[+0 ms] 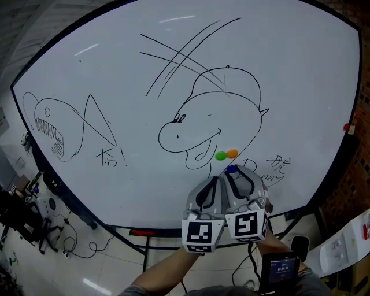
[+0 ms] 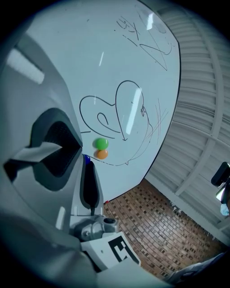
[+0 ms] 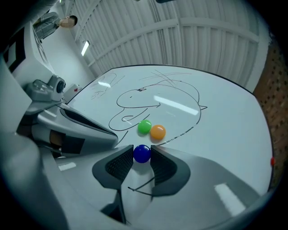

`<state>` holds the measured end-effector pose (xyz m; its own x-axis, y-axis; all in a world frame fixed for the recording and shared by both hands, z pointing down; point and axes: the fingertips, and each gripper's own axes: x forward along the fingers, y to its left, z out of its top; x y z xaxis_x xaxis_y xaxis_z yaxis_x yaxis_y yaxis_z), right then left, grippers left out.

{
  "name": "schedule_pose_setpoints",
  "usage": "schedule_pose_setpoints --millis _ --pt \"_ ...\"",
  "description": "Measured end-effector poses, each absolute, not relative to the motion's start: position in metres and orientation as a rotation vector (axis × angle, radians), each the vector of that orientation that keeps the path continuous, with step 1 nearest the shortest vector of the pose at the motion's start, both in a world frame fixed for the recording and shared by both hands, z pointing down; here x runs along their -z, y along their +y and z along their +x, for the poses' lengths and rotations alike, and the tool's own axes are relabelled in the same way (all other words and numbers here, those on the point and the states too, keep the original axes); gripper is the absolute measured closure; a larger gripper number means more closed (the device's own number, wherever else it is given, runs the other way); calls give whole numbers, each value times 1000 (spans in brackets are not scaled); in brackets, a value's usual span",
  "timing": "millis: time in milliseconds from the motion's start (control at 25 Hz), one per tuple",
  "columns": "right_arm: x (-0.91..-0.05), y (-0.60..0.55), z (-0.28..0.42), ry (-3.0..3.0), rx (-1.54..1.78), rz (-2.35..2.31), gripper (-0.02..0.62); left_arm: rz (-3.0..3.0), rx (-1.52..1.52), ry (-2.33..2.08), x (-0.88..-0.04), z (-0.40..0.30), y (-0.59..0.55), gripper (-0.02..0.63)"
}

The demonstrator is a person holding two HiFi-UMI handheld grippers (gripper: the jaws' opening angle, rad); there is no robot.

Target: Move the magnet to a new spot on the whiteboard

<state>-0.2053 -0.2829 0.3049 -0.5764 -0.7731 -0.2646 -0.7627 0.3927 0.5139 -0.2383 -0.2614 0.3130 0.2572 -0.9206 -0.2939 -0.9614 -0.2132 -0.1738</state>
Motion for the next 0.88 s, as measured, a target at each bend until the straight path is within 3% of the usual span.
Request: schedule_pose_setpoints --millis 880 --pt "-301 -340 58 -2368 810 1750 469 -2473 -260 1362 -300 26 -320 611"
